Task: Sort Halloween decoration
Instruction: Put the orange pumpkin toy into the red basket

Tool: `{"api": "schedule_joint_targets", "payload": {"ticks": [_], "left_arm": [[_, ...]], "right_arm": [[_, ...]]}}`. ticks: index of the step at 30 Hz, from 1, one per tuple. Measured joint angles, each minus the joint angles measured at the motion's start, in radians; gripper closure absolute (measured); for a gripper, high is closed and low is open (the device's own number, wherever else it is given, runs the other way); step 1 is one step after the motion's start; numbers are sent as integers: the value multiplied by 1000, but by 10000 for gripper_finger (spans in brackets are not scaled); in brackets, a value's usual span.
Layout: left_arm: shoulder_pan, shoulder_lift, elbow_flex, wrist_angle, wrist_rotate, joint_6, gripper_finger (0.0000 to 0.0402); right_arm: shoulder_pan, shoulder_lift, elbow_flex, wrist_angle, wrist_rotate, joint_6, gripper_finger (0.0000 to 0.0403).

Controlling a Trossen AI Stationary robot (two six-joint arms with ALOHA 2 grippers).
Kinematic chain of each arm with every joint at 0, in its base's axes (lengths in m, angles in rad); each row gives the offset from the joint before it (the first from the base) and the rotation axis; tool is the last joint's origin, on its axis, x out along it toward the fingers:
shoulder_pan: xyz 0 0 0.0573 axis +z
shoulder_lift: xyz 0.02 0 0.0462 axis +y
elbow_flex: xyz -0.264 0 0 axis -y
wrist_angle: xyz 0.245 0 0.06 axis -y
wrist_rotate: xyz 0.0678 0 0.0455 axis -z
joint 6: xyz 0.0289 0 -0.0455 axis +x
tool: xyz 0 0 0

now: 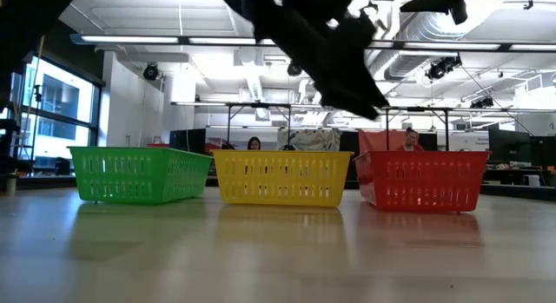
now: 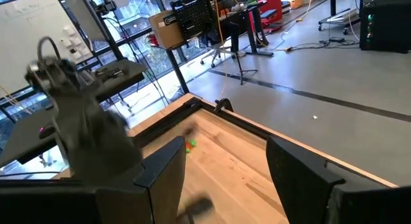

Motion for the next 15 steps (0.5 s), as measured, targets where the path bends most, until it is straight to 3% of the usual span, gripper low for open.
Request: {"api": "schedule_joint_targets", "payload": {"ticks": [4, 7, 11, 15], "left_arm": [[62, -116, -2, -153, -39, -68, 178], [116, -241, -40, -181, -59, -115, 178], [166, -427, -169, -113, -62, -170, 179], [188, -652, -383, 73, -114, -258, 179]], "right_arm": [[0, 2, 0, -1, 0, -5, 190], [0, 2, 0, -9, 0, 1, 190], [0, 2, 0, -34, -1, 2, 190], [0, 2, 0, -57, -1, 17, 190]]}}
